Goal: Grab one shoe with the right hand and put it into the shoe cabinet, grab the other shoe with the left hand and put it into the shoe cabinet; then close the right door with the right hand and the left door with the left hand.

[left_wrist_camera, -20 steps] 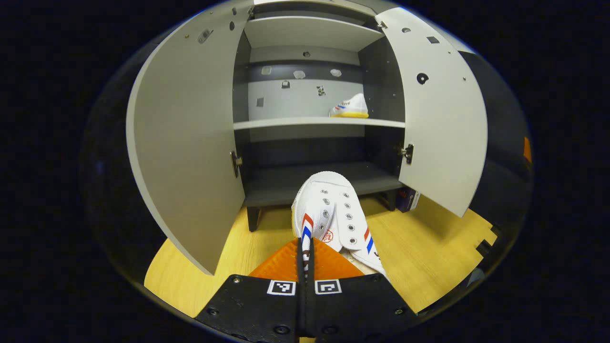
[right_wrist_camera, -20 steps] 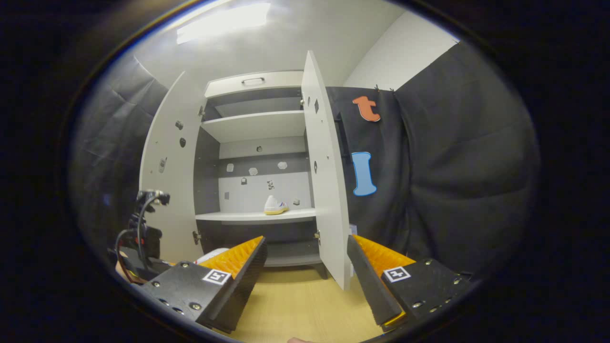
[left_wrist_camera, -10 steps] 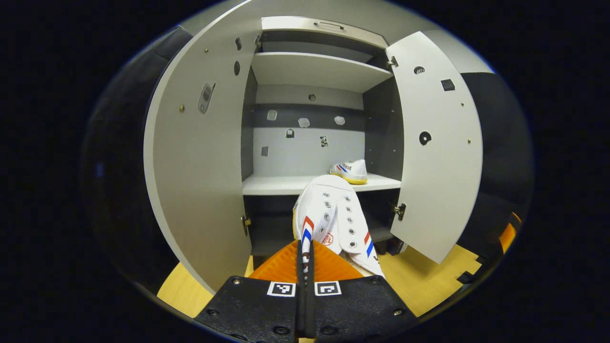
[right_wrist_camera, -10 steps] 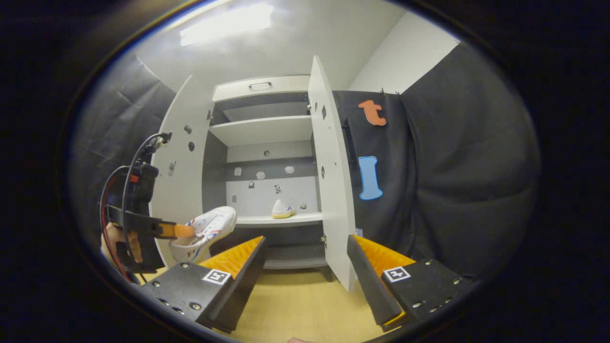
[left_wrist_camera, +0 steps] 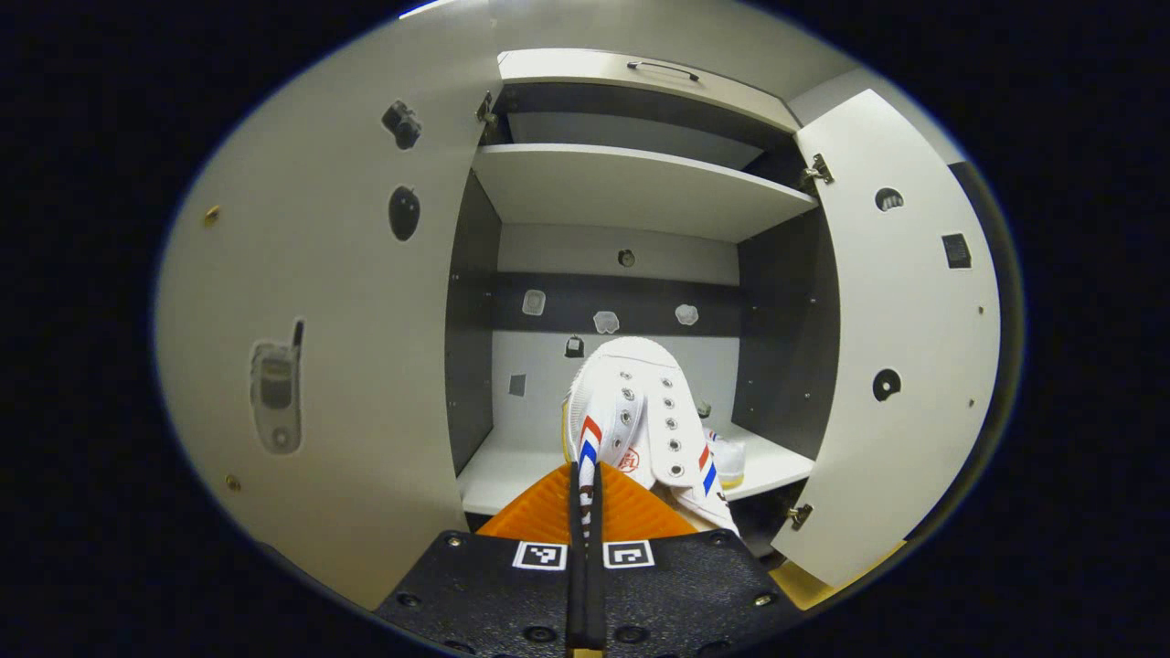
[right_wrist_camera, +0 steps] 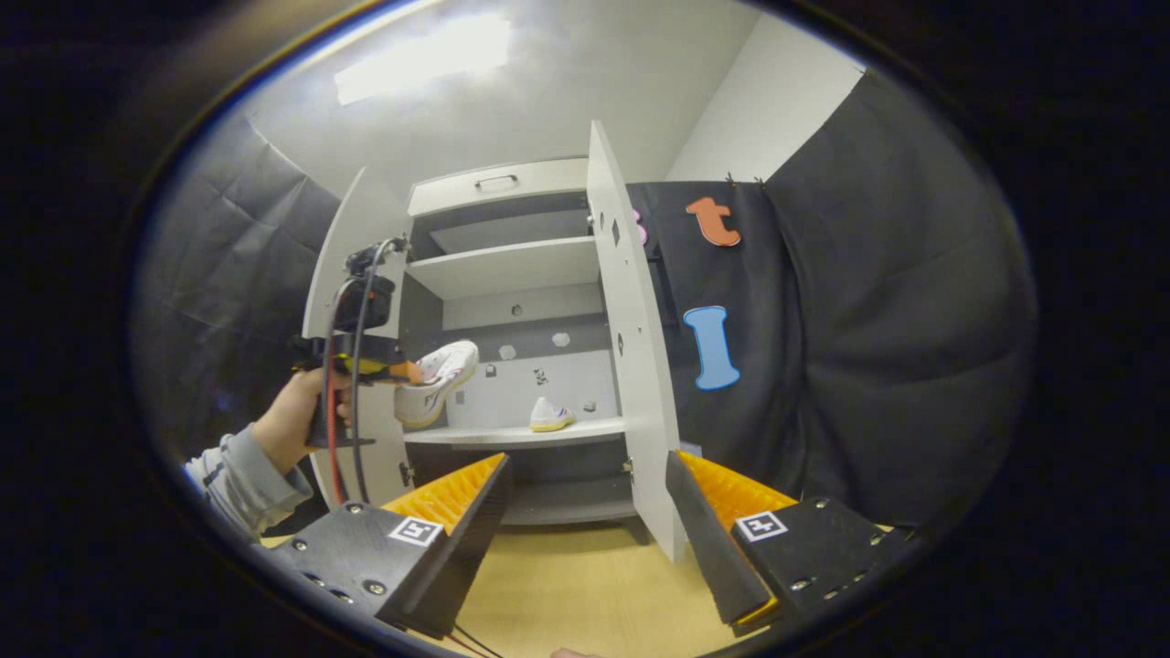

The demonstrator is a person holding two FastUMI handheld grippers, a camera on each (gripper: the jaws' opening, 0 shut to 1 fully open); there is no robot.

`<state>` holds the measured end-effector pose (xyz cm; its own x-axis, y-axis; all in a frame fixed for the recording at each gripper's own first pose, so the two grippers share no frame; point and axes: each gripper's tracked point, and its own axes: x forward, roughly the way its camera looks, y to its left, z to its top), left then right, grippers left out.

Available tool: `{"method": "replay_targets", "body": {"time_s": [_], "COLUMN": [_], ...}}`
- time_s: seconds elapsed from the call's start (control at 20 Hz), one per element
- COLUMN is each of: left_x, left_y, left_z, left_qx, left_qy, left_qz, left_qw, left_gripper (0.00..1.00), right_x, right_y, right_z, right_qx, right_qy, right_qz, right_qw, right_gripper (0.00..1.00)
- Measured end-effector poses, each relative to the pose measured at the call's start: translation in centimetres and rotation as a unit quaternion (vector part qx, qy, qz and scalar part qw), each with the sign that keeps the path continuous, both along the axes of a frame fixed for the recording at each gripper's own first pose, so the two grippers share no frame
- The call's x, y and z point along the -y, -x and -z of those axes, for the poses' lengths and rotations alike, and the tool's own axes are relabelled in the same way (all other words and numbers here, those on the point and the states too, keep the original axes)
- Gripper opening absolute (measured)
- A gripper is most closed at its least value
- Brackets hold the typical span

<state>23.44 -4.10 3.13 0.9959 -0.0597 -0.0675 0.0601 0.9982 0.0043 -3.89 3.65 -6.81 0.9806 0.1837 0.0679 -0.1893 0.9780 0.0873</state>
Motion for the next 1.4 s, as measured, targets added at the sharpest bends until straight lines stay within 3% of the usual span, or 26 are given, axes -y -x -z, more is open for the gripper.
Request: {"method": "replay_targets", "body": {"time_s": [0.2,0.55,0.75,1.1,1.3,1.4], "left_x": [0.0,-0.2,0.0,0.7,0.8,0.6], "left_y": [-5.9,-14.5,-16.0,-17.3,-16.7,-16.2], "left_z": [0.4,8.8,10.1,10.6,10.3,9.3], "left_qx": [-0.014,-0.114,-0.134,-0.140,-0.139,-0.126], "left_qy": [-0.001,0.026,0.051,0.026,0.017,0.013], "left_qz": [-0.017,-0.031,-0.027,-0.038,-0.045,-0.041], "left_qw": [1.000,0.993,0.989,0.989,0.989,0.991], "left_gripper": [0.00,0.00,0.00,0.00,0.06,0.16], "right_x": [-0.2,0.6,0.4,-0.2,-0.7,-1.1], "right_y": [0.3,0.3,-0.4,-0.6,-0.6,-0.4], "right_z": [-0.4,-0.5,0.0,0.6,0.9,0.9], "right_qx": [0.002,0.005,-0.002,-0.007,-0.009,-0.009], "right_qy": [0.002,-0.006,-0.008,0.006,0.010,0.012], "right_qz": [-0.007,-0.007,-0.008,-0.013,-0.018,-0.022], "right_qw": [1.000,1.000,1.000,1.000,1.000,1.000], "right_gripper": [1.00,1.00,1.00,1.00,1.00,1.00]}}
